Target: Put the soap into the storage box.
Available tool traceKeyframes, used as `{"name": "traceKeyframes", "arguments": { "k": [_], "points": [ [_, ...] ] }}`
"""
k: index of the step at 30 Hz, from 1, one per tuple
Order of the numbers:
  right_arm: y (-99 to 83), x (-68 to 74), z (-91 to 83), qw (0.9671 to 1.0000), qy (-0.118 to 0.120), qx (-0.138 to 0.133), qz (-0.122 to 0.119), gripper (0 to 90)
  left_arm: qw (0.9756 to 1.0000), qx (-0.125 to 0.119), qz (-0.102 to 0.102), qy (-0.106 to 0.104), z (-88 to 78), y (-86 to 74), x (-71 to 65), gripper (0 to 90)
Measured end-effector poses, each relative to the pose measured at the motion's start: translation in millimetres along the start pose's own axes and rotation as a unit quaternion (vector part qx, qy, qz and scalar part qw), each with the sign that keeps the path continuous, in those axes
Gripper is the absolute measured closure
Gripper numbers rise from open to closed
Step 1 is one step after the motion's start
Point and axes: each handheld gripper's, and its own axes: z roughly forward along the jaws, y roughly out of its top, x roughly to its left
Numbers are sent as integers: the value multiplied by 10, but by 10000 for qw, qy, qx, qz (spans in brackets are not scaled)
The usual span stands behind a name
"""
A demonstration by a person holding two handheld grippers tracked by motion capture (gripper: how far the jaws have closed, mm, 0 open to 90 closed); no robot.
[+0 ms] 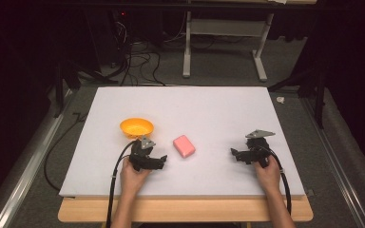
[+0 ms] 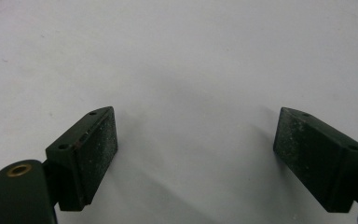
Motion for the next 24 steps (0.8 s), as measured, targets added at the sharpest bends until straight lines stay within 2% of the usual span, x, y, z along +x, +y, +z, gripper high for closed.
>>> {"name": "traceKeyframes", "arguments": {
  "k": [24],
  "points": [
    [1,0,2,10000,-5,-10,1,142,10000,14,-26,9,-1,9,5,168]
  ]
}}
